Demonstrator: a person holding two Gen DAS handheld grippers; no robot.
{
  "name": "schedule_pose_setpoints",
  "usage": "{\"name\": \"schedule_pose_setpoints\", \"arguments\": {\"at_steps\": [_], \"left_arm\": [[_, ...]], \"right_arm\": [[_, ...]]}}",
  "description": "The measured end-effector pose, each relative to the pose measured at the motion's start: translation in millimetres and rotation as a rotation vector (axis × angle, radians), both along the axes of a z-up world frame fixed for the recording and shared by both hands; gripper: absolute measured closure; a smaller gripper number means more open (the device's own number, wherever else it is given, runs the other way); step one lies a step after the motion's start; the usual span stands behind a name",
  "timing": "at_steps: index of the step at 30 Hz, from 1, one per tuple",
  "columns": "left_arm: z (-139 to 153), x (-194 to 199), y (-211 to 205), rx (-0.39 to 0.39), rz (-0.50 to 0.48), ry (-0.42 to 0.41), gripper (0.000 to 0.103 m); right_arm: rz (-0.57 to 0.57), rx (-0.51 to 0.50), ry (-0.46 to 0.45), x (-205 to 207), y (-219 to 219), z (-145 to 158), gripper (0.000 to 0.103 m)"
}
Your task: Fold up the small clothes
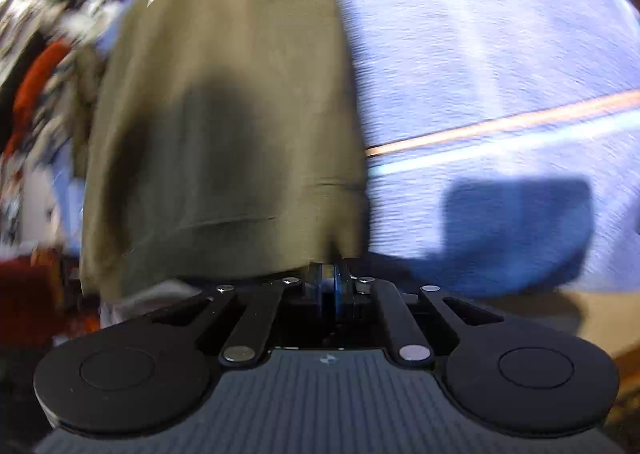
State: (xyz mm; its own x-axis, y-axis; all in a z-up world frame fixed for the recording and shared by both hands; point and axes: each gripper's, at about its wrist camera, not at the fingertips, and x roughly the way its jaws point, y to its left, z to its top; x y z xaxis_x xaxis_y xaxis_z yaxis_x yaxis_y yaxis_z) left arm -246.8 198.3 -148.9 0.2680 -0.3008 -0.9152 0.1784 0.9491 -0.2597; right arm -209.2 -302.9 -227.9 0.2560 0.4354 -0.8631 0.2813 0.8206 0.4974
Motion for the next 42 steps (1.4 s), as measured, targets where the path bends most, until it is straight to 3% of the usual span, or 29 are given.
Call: {"name": "schedule_pose_setpoints", "arguments": {"at_steps": [2,3,4,6,10,15,20,24,25,26,28,30,31,34,36,38,39,40,42], "left_arm": [[-2.1,-10.2,14.0,0.012,0.018,0.005,0.007],[1.4,-10.5,22.7,0.004,0.055,-0.001,0.005],[7.9,-8.5,31.7,-0.007,0.096,-0.008,0.002],[28.3,2.7,43.4,-0.009,0.158,-0.074,0.0],[61.1,60.6,41.9,0.047,0.18,-0.276,0.0],[50.7,162.8,7.7,0.152,0.151,-0.374,0.0],[16.5,257.0,-16.9,0.192,0.182,-0.387,0.0],[-8.6,299.9,-23.4,0.204,0.142,-0.365,0.0],[-12.6,306.1,-24.1,0.236,0.135,-0.363,0.011],[-14.2,312.0,-21.5,0.228,0.123,-0.347,0.03],[-8.3,319.5,-10.9,0.174,0.15,-0.341,0.041],[6.4,324.4,1.1,0.179,0.171,-0.383,0.041],[14.2,326.2,7.6,0.182,0.193,-0.407,0.041],[20.9,332.9,24.4,0.208,0.229,-0.417,0.041],[8.8,337.1,23.5,0.228,0.197,-0.361,0.043],[-2.0,335.9,14.2,0.309,0.141,-0.344,0.031],[-4.2,331.9,11.8,0.349,0.134,-0.366,0.011],[-5.2,328.8,12.5,0.386,0.145,-0.394,0.0],[-5.6,327.0,20.1,0.402,0.193,-0.397,0.0]], "right_arm": [[0.049,-0.059,-0.051,3.0,-5.8,15.1,0.092],[0.065,-0.076,-0.078,6.1,-7.6,23.4,0.085],[0.066,-0.066,-0.104,10.2,-9.6,30.6,0.06],[0.044,-0.061,-0.181,19.9,-14.4,40.4,0.031],[0.007,-0.084,-0.218,55.2,-8.4,31.7,0.034],[-0.036,-0.071,-0.225,86.6,5.5,10.3,0.034],[-0.067,-0.122,-0.195,107.7,15.1,-5.9,0.033],[-0.06,-0.22,-0.169,110.2,20.6,-14.1,0.032],[-0.069,-0.225,-0.166,112.1,21.3,-16.8,0.032],[-0.076,-0.224,-0.16,114.5,22.4,-19.6,0.032],[-0.094,-0.206,-0.144,118.8,25.5,-23.9,0.044],[-0.087,-0.186,-0.131,123.3,32.1,-26.7,0.085],[-0.08,-0.198,-0.132,124.2,34.6,-26.2,0.087],[-0.122,-0.22,-0.124,120.8,34.2,-25.3,0.087],[-0.183,-0.186,-0.1,117.3,29.2,-29.8,0.083],[-0.236,-0.183,-0.09,114.4,25.1,-25.3,0.072],[-0.245,-0.211,-0.1,113.3,25.0,-18.0,0.059],[-0.264,-0.238,-0.117,111.2,23.6,-8.6,0.053],[-0.337,-0.261,-0.153,105.5,11.5,10.2,0.039]]}}
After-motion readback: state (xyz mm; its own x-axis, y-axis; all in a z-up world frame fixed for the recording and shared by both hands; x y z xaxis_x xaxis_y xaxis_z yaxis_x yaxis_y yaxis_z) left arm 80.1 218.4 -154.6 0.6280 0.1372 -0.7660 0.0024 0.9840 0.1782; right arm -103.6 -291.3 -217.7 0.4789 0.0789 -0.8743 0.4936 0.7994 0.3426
